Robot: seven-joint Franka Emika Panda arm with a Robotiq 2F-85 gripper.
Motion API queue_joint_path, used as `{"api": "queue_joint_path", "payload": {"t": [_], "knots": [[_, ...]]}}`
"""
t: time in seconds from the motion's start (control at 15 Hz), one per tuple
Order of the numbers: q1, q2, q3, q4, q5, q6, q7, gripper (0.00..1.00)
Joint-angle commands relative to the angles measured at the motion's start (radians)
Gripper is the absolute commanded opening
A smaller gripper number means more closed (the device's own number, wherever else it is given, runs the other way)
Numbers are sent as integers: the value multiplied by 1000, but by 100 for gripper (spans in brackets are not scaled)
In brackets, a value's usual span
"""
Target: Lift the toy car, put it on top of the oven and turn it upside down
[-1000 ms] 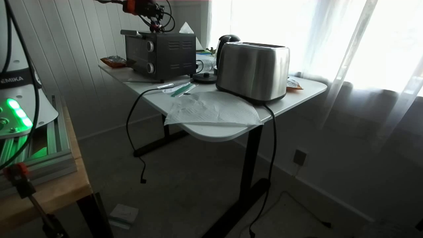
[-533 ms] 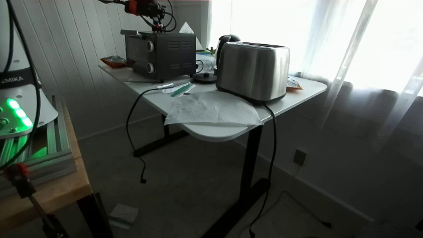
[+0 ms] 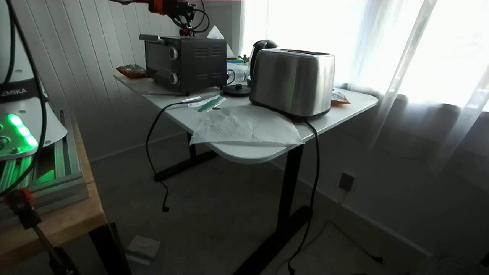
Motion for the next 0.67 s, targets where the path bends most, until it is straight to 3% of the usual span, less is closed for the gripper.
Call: {"api": "queue_joint_path", "payload": {"t": [0.0, 0.53, 0.6], "knots": [[4, -43, -13, -70, -270, 34, 184, 7], [-37, -106, -58, -153, -887, -13, 563, 7], [-47, -113, -66, -152, -964, -33, 618, 28]]}}
